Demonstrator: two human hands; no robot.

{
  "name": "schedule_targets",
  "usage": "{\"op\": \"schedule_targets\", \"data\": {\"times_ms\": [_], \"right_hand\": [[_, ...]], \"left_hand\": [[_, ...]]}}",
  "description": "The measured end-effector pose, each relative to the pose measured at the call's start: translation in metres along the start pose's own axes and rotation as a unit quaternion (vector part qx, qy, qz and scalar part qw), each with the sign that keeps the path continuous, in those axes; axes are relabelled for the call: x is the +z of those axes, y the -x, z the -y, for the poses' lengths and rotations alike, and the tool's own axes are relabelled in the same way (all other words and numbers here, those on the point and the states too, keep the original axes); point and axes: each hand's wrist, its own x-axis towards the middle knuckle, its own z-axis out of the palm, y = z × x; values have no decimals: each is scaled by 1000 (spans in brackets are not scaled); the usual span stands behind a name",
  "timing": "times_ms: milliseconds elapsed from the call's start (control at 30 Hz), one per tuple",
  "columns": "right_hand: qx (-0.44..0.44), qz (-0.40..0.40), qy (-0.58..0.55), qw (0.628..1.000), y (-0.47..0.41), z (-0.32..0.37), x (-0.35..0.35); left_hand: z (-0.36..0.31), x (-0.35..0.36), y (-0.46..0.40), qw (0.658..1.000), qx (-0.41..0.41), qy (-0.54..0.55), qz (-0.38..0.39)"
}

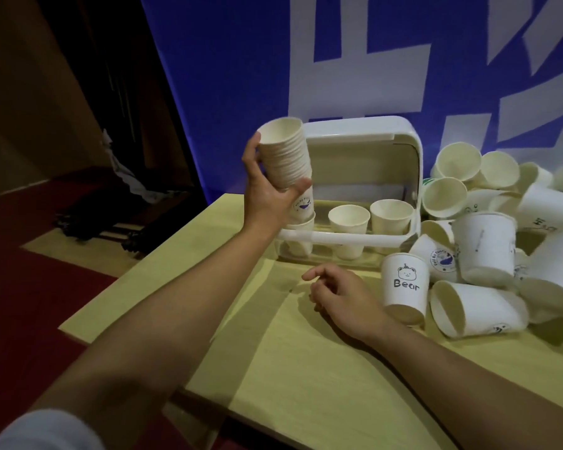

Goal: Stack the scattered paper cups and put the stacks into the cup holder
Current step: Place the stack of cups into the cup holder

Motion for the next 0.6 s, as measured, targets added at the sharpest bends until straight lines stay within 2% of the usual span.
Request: {"op": "schedule_targets", "data": {"times_ms": [200, 400, 533, 600], "right_hand": [[-6, 8, 11, 1000, 1, 2, 0], [-13, 17, 45, 999, 3, 5, 1], [-19, 16, 60, 998, 5, 7, 1], [-20, 16, 73, 997, 6, 8, 1]], "left_hand": [[27, 5, 18, 984, -82, -127, 96], [26, 2, 18, 973, -102, -174, 114], [22, -1, 22, 974, -114, -146, 132], [20, -2, 28, 974, -102, -171, 110]]}}
